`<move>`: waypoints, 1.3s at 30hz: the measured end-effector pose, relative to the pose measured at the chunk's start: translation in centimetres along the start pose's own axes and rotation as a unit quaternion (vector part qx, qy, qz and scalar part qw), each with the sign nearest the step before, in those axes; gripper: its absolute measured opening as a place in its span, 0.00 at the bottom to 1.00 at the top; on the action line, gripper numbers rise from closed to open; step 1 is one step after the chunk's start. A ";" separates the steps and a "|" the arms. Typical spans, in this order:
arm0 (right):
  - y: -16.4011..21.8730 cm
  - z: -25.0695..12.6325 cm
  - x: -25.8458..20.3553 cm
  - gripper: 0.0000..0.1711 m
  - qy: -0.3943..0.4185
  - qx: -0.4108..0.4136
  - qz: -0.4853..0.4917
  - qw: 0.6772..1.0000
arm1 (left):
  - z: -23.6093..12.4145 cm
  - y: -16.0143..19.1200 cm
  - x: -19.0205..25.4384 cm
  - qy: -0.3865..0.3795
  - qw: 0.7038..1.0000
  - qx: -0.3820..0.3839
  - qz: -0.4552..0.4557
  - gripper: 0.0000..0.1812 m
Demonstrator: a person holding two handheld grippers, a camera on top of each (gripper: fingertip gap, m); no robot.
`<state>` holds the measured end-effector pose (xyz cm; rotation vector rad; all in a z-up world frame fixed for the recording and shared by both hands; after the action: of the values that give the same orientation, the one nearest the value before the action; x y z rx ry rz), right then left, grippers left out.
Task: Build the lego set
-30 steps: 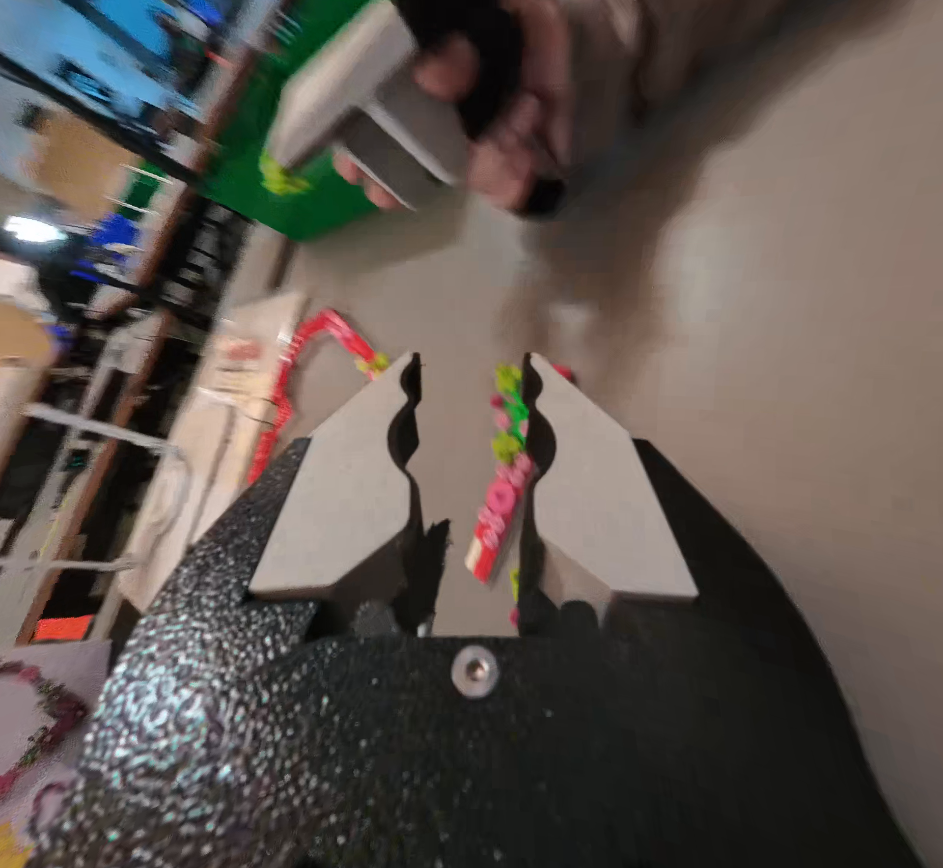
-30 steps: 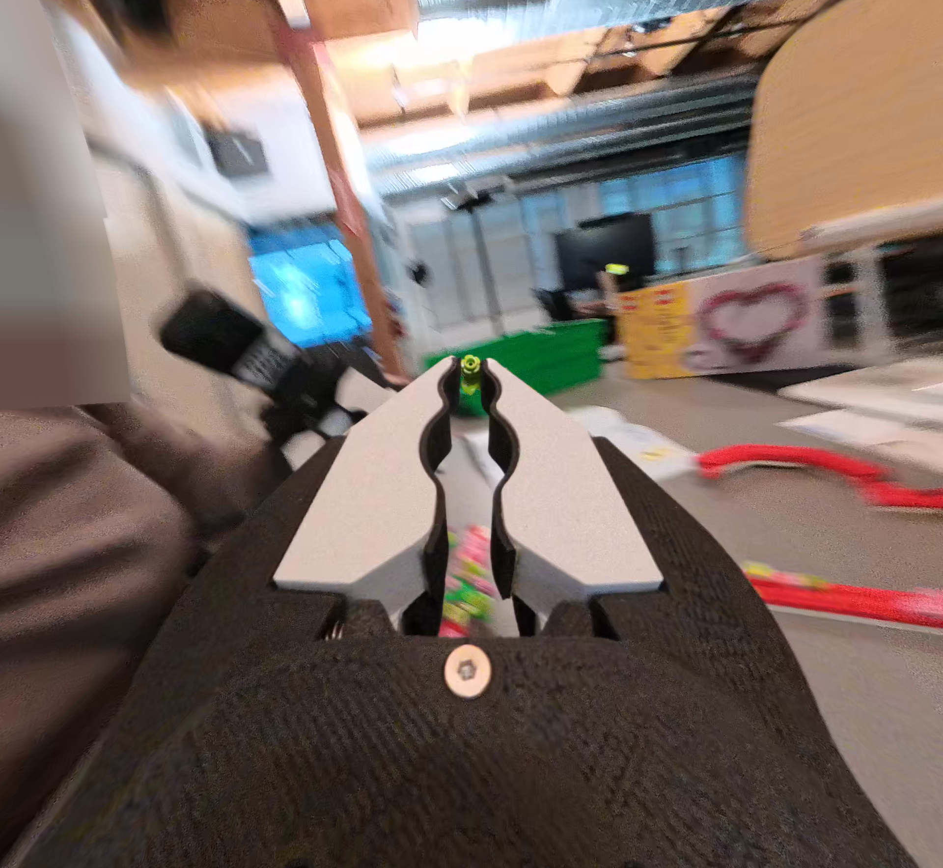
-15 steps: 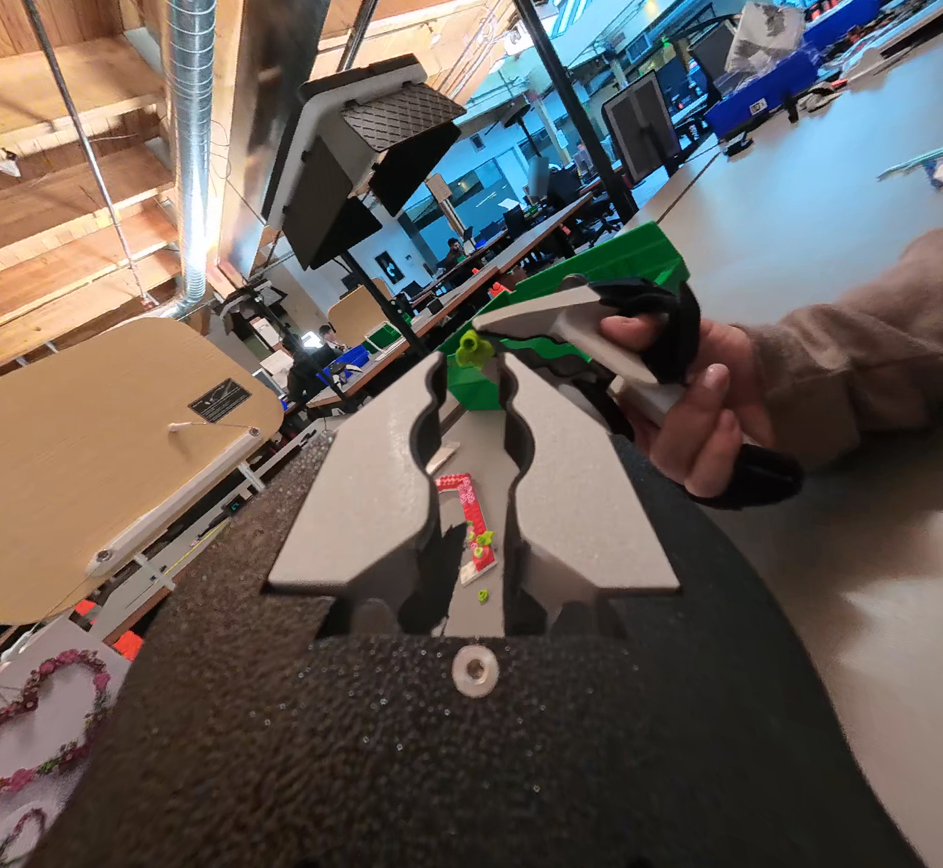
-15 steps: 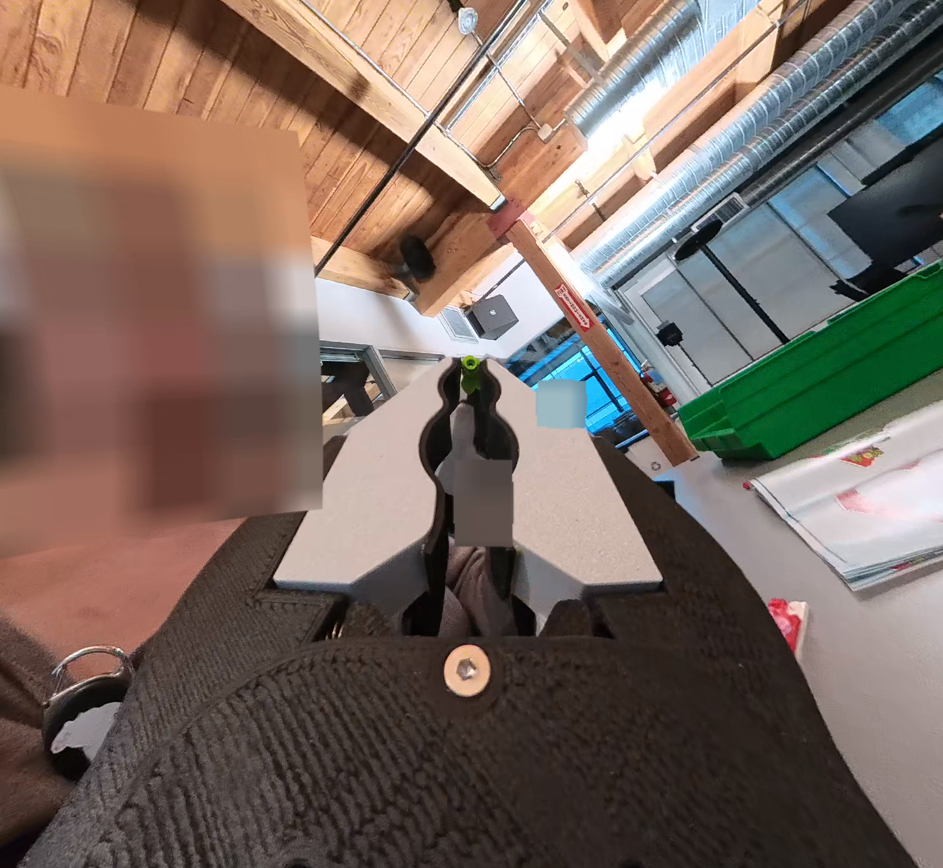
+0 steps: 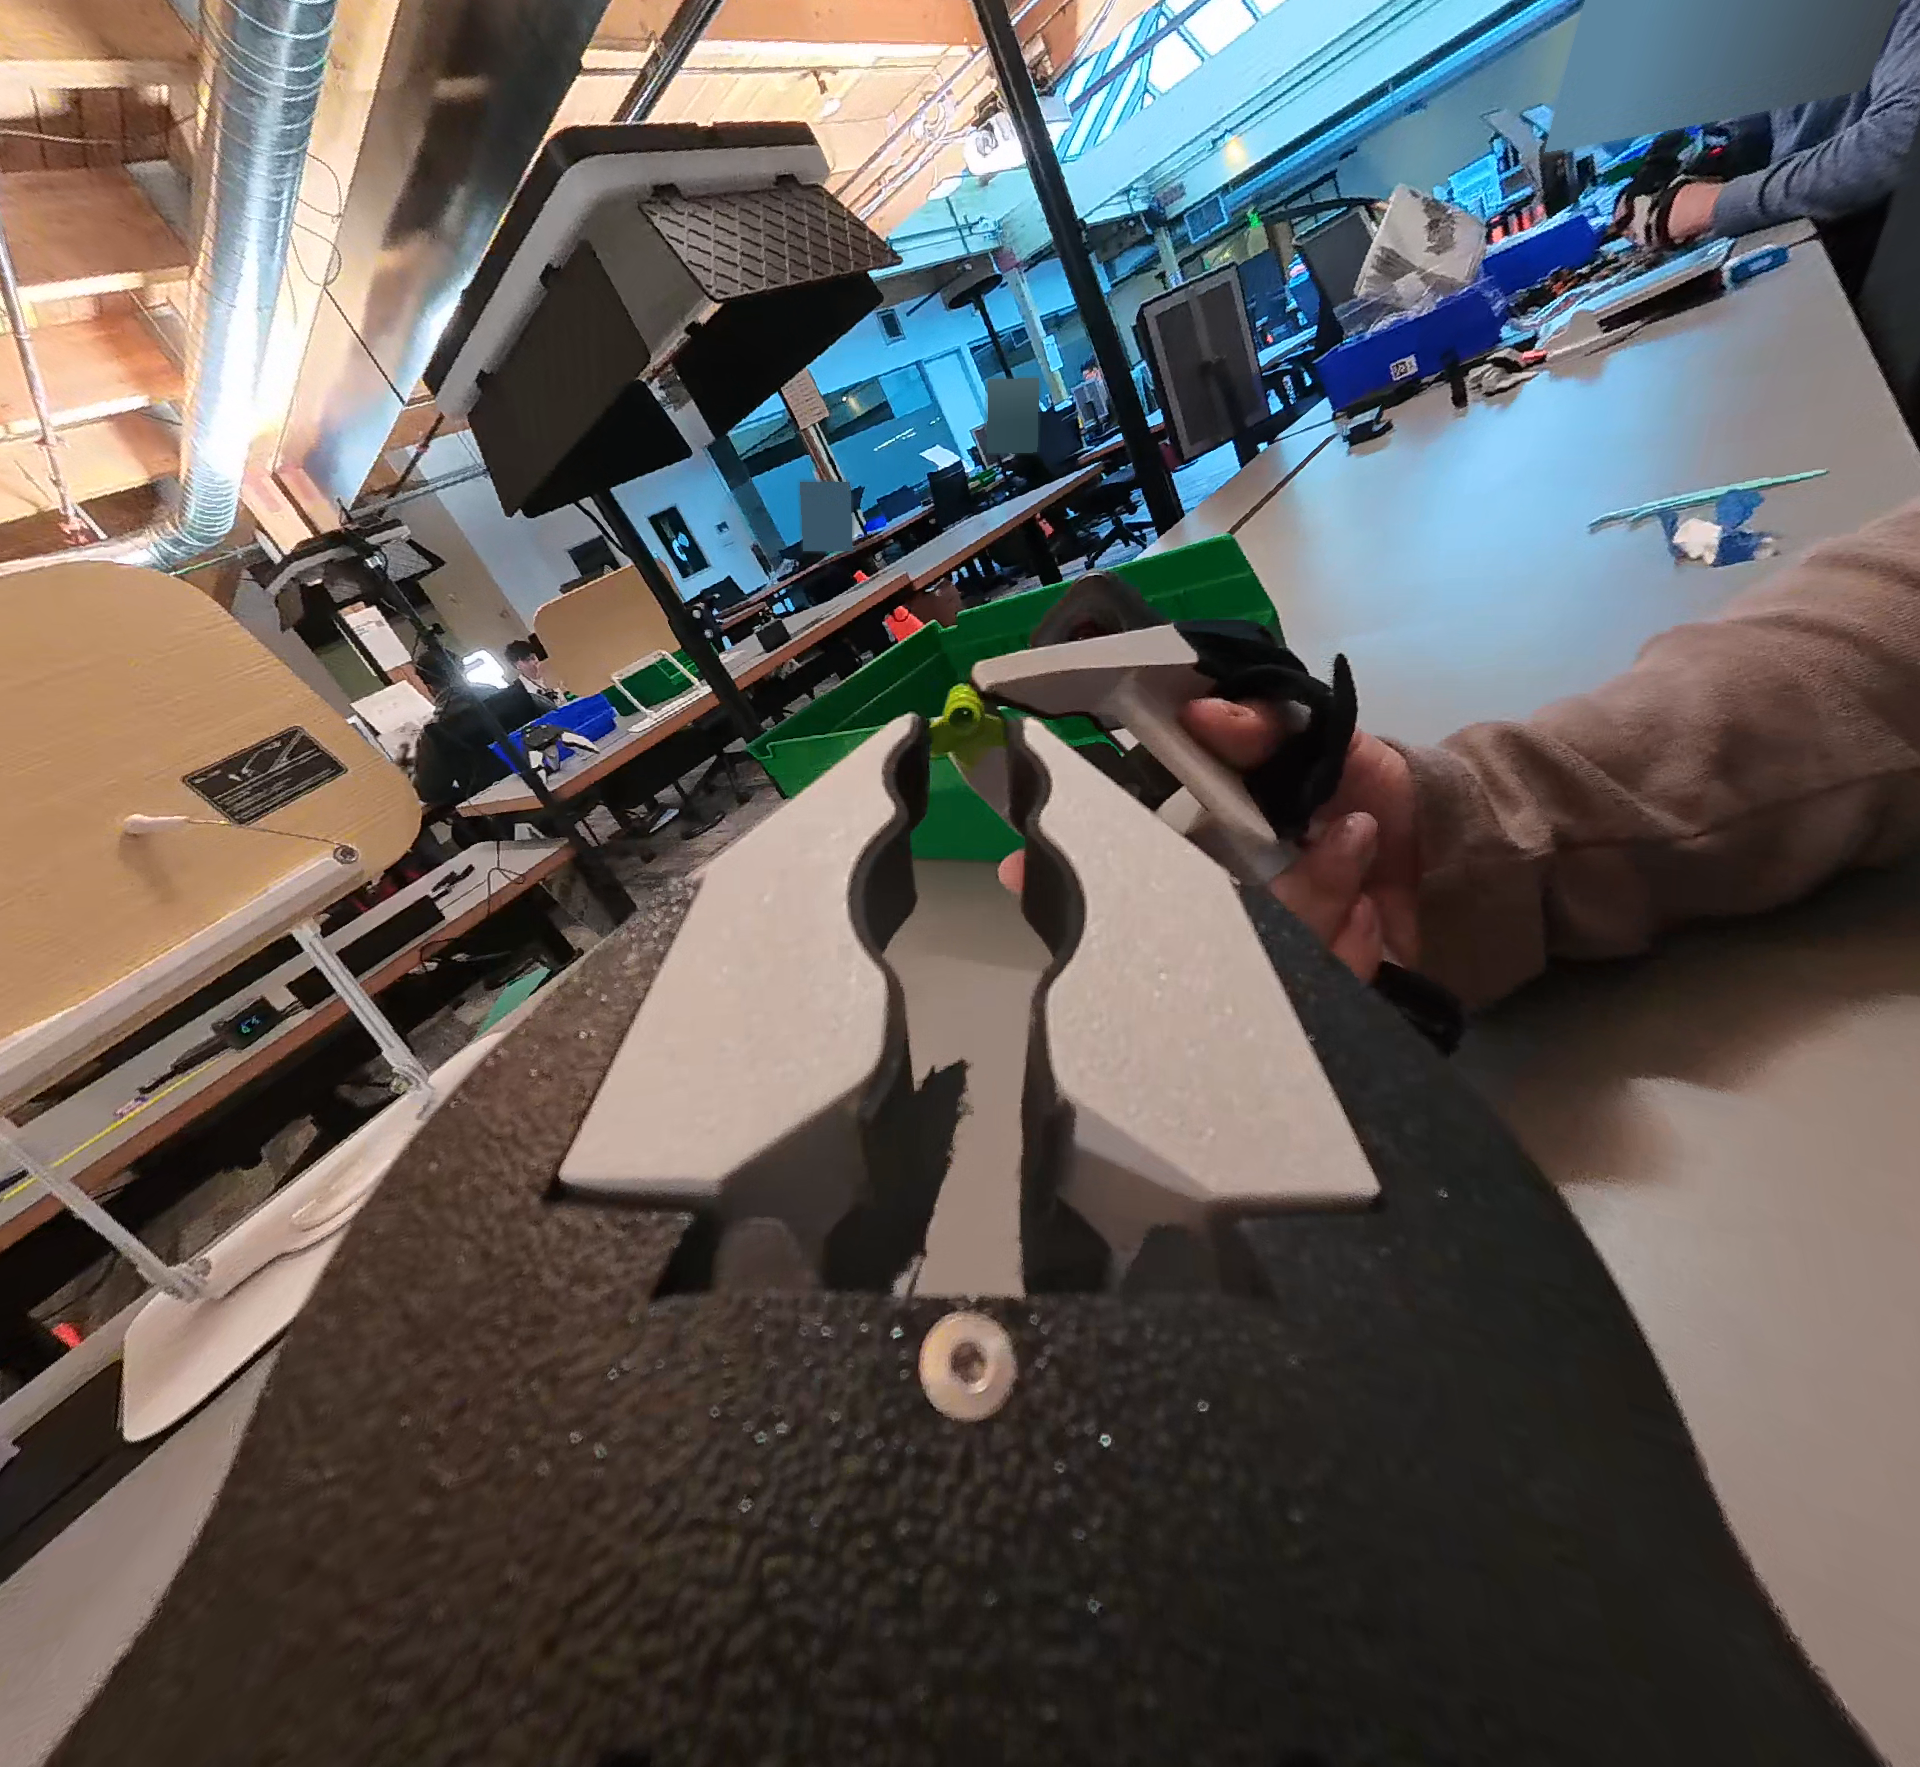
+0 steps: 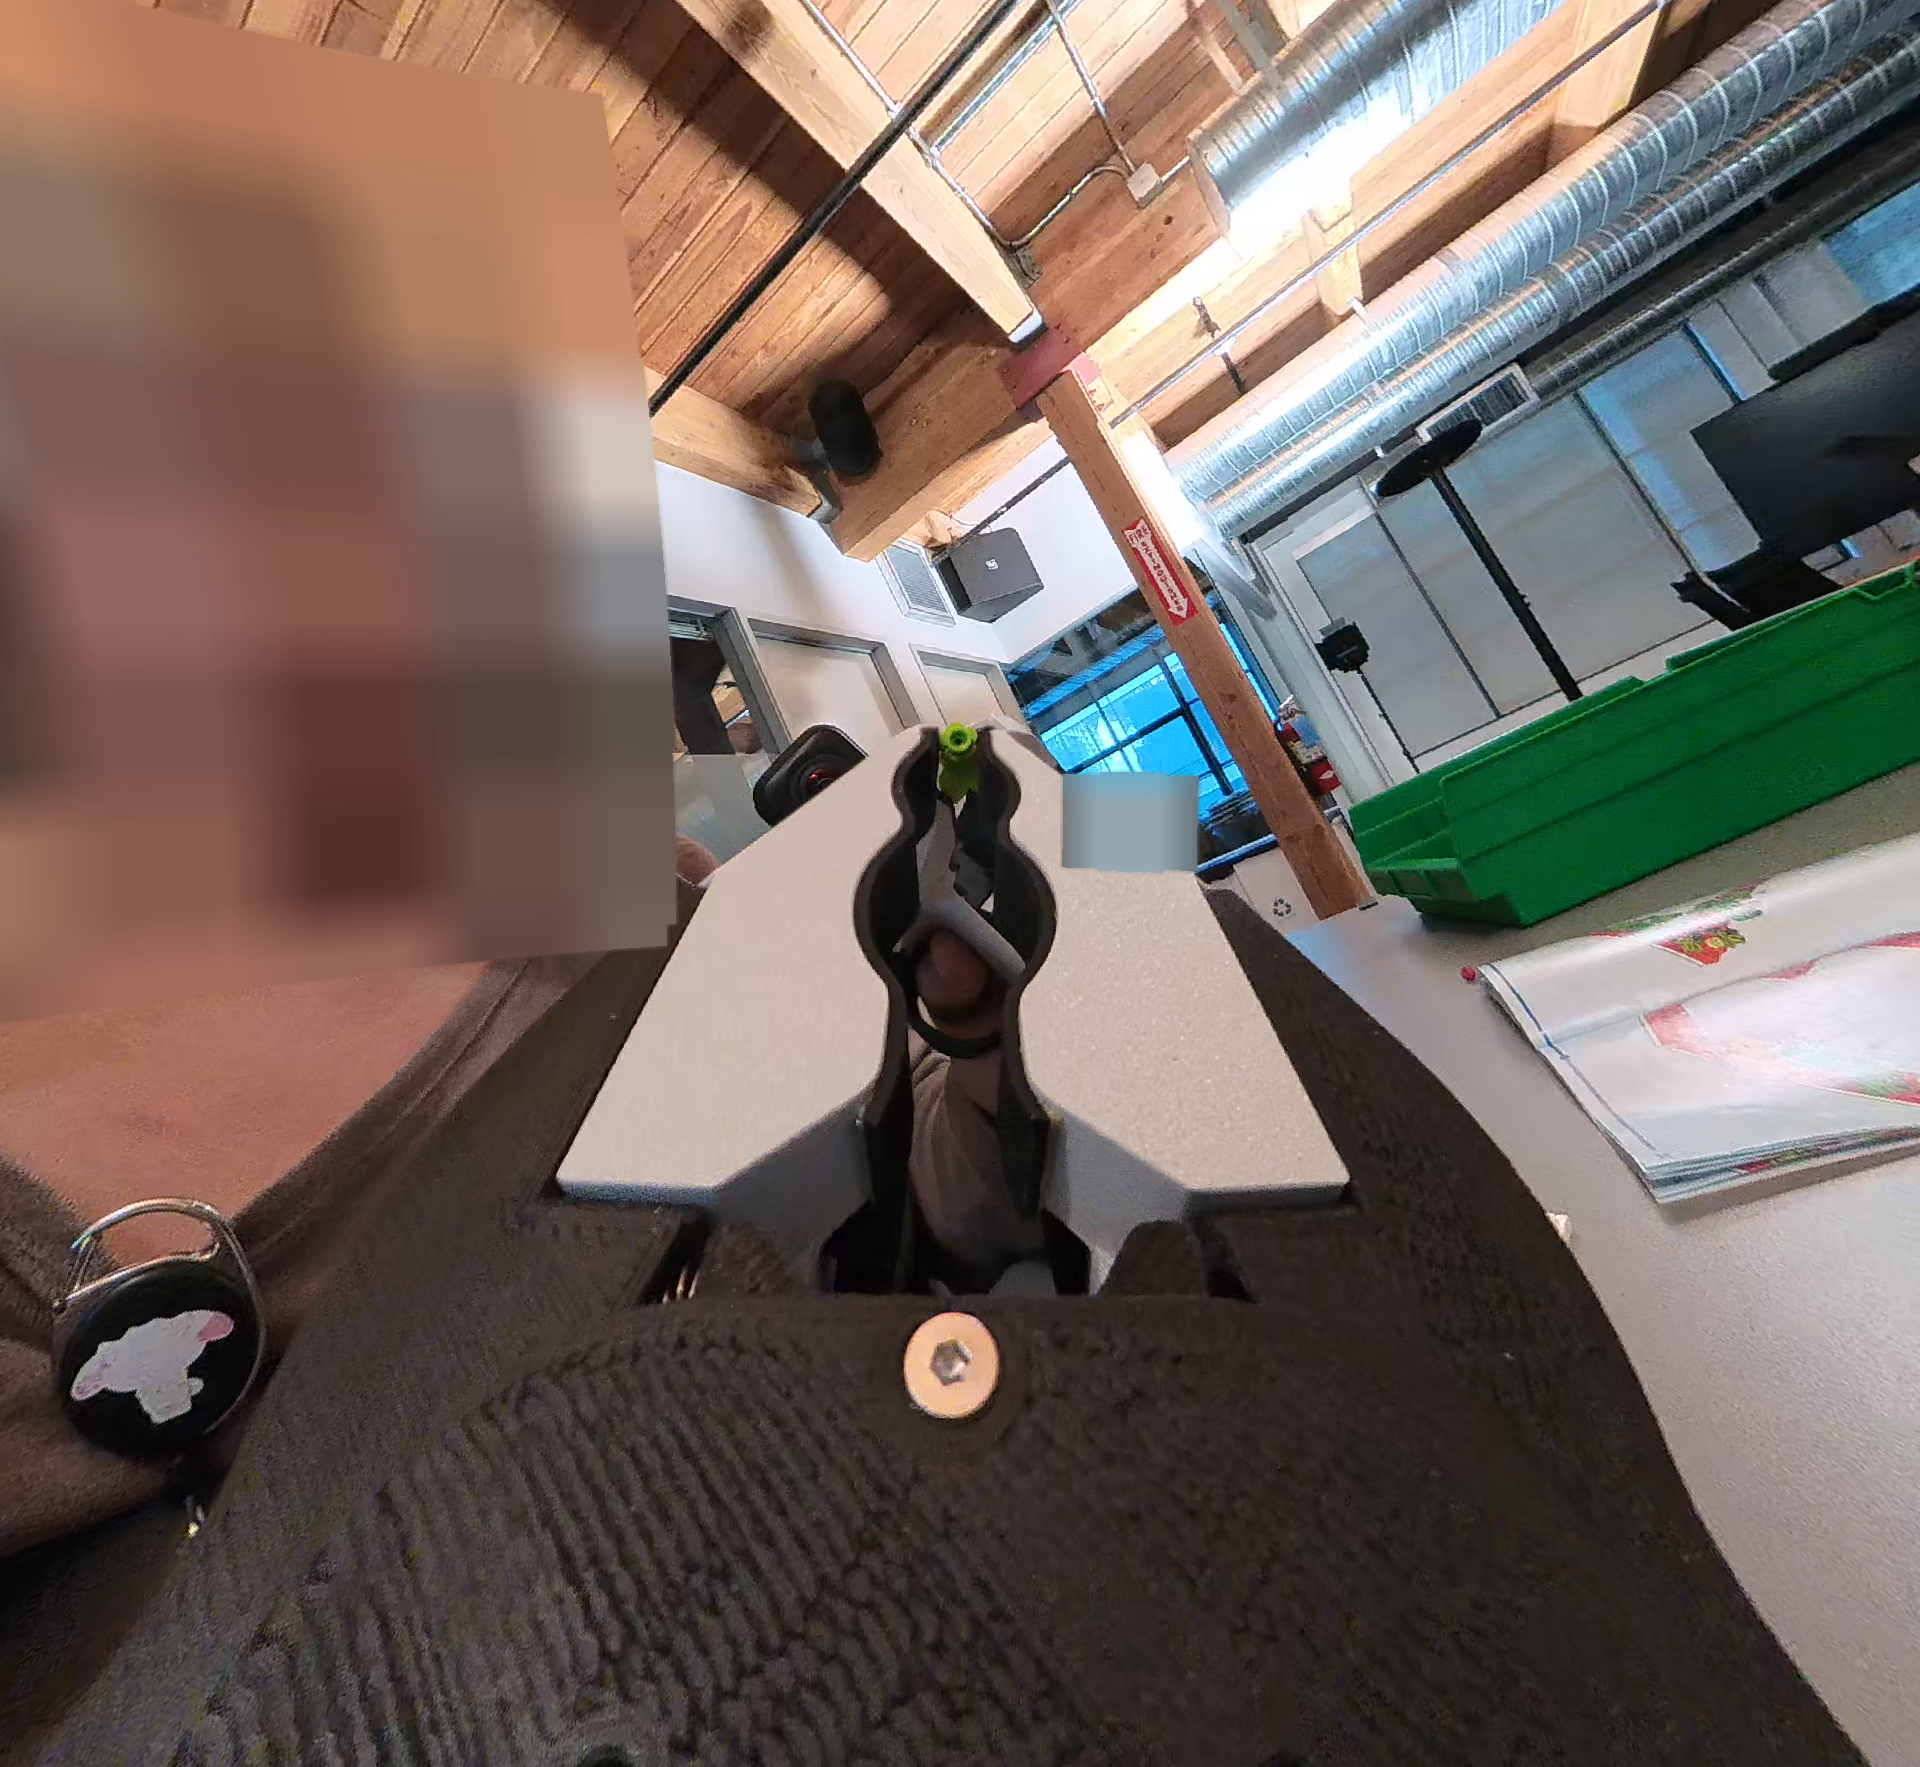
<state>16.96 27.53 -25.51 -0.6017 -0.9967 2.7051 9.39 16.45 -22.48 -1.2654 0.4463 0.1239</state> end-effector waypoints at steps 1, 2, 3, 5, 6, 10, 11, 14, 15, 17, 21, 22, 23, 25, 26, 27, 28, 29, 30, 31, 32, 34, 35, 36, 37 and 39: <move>0.0 0.0 0.0 0.03 0.000 -0.002 -0.001 1.000 | 0.0 0.0 0.0 0.000 1.000 -0.001 0.000 0.07; 0.0 -0.1 0.0 0.03 0.001 -0.006 -0.003 1.000 | 0.0 0.1 0.0 0.000 1.000 -0.003 0.001 0.07; 0.0 -0.1 0.0 0.03 0.002 -0.011 -0.007 1.000 | 0.0 0.1 0.0 0.000 1.000 -0.005 0.004 0.07; -0.1 -0.3 0.1 0.03 0.008 -0.020 -0.015 1.000 | 0.0 0.3 0.0 -0.001 1.000 -0.011 0.009 0.06; -0.1 -0.3 0.1 0.03 0.011 -0.025 -0.018 0.999 | 0.0 0.3 0.1 -0.002 1.000 -0.013 0.012 0.06; -0.4 -0.8 0.3 0.03 0.025 -0.038 -0.027 0.999 | -0.2 0.3 0.1 -0.002 0.999 -0.018 0.040 0.00; -0.6 -0.9 0.3 0.03 0.030 -0.038 -0.032 0.998 | -0.2 0.3 0.1 -0.001 0.999 -0.020 0.042 0.00; -1.2 -1.1 0.3 0.03 0.084 -0.069 -0.099 0.989 | -0.2 0.8 0.1 -0.007 0.998 -0.033 0.047 0.00; -1.2 -1.0 0.2 0.03 0.113 -0.109 -0.140 0.978 | -0.2 1.1 0.0 -0.009 0.998 -0.042 0.050 0.00; -0.9 -0.8 0.3 0.03 0.187 -0.227 -0.240 0.925 | -0.4 1.8 -0.2 -0.010 0.996 -0.067 0.057 0.01; 0.3 -0.4 -0.2 0.03 0.240 -0.432 -0.422 0.760 | -1.0 3.1 -0.8 0.010 0.993 -0.103 0.055 0.03; 0.8 -0.3 -0.3 0.03 0.235 -0.471 -0.462 0.714 | -1.1 3.4 -1.0 0.018 0.993 -0.109 0.044 0.05; 1.3 -0.2 -0.4 0.03 0.227 -0.507 -0.497 0.667 | -1.2 3.5 -1.2 0.027 0.992 -0.116 0.029 0.08; 2.4 -0.1 -0.6 0.03 0.201 -0.559 -0.562 0.575 | -1.1 3.9 -1.5 0.046 0.990 -0.133 -0.010 0.12; 2.9 -0.1 -0.7 0.02 0.186 -0.577 -0.592 0.531 | -1.0 4.1 -1.7 0.058 0.987 -0.144 -0.033 0.12; 3.4 -0.1 -0.7 0.02 0.174 -0.590 -0.620 0.487 | -1.0 4.4 -1.8 0.071 0.984 -0.155 -0.057 0.12; 3.8 -0.1 -0.8 0.02 0.162 -0.599 -0.642 0.450 | -1.0 4.6 -2.0 0.085 0.980 -0.164 -0.081 0.11; 4.3 -0.2 -0.8 0.02 0.149 -0.605 -0.657 0.424 | -1.0 4.8 -2.1 0.097 0.975 -0.173 -0.104 0.10; 4.6 -0.1 -0.8 0.02 0.139 -0.606 -0.671 0.404 | -0.9 5.1 -2.2 0.106 0.970 -0.182 -0.122 0.09; 4.8 -0.1 -0.8 0.02 0.133 -0.605 -0.683 0.388 | -0.9 5.3 -2.2 0.114 0.966 -0.189 -0.136 0.09; 4.9 -0.2 -0.8 0.02 0.128 -0.609 -0.689 0.373 | -0.9 5.4 -2.2 0.120 0.963 -0.192 -0.144 0.07; 5.0 -0.3 -0.7 0.02 0.127 -0.617 -0.691 0.354 | -0.9 5.6 -2.0 0.118 0.963 -0.195 -0.140 0.04; 5.1 -0.4 -0.6 0.02 0.127 -0.620 -0.690 0.350 | -0.8 5.7 -1.9 0.115 0.964 -0.200 -0.134 0.03; 5.1 -0.5 -0.5 0.02 0.128 -0.625 -0.688 0.346 | -0.8 5.8 -1.8 0.113 0.964 -0.206 -0.127 0.03; 5.1 -0.6 -0.4 0.02 0.129 -0.628 -0.687 0.341 | -0.7 5.9 -1.7 0.111 0.963 -0.213 -0.120 0.04; 5.2 -0.7 -0.3 0.02 0.128 -0.636 -0.686 0.329 | -0.5 6.1 -1.4 0.112 0.962 -0.221 -0.112 0.05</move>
<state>17.34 23.91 -29.33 -0.0355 -1.9194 -0.0152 5.95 18.04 -27.46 -1.7716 0.4806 -0.1219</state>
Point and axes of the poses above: each gripper's, where its closed fingertips meet, z out along the fingers, y out of its underside, x = y × z across the jaws, the point moved 8 cm from there along -z, back along the fingers, and after that the axes turned 10 degrees about -y, right-handed, at the moved point
